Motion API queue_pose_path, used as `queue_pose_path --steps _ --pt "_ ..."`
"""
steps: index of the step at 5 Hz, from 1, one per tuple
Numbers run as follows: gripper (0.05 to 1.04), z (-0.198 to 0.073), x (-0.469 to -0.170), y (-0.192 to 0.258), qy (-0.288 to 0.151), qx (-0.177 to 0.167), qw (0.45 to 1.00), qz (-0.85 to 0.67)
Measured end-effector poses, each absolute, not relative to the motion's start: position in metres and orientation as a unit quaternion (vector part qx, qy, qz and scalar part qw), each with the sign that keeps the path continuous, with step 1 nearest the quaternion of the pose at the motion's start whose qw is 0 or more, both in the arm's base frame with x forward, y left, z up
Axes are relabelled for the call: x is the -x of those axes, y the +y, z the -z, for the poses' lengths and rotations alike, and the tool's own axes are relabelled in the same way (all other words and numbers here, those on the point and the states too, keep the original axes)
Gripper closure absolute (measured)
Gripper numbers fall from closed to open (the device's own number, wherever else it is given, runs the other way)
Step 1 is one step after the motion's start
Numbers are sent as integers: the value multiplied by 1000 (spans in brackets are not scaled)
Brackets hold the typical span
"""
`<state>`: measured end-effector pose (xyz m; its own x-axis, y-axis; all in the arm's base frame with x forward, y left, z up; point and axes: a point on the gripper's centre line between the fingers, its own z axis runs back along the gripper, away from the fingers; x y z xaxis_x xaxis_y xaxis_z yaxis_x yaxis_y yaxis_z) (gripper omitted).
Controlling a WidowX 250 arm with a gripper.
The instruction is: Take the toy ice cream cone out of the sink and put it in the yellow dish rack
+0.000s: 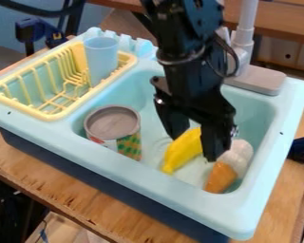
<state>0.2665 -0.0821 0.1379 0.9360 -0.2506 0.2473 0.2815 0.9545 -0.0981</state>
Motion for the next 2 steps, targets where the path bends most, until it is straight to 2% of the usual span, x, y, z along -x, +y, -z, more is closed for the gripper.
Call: queue_pose_path --steps 2 --pt "75 -111 -268 -88 -64 52 990 113"
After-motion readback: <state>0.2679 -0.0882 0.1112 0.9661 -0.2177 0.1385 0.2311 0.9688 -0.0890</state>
